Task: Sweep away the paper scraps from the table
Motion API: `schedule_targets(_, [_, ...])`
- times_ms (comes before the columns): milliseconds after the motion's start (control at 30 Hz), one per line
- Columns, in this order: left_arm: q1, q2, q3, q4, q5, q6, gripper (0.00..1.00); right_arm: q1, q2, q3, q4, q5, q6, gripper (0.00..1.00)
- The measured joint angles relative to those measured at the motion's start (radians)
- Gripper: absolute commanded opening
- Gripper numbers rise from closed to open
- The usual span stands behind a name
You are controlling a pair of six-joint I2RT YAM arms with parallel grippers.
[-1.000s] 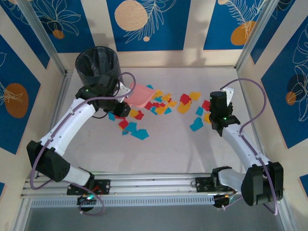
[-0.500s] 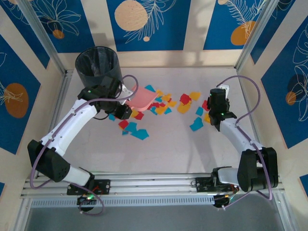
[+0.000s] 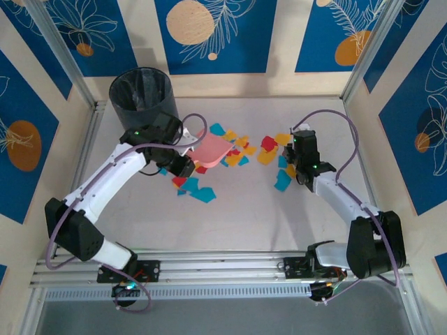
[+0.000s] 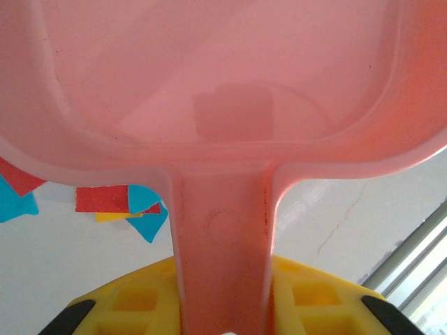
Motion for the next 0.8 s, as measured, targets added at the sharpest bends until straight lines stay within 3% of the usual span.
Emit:
schedule_targets(567, [-0.140,0.147,-0.002,-0.045,-0.033,0.082,0.00,0.125,-0.092,0.000,-0.092,-0.049,0.081,0.00])
schedule_targets(800, [-0.200,0.216,-0.001,-0.061,-0.075,0.126,0.00,0.151,-0.151,0.000,-0.157,0.021,0.131,0.00])
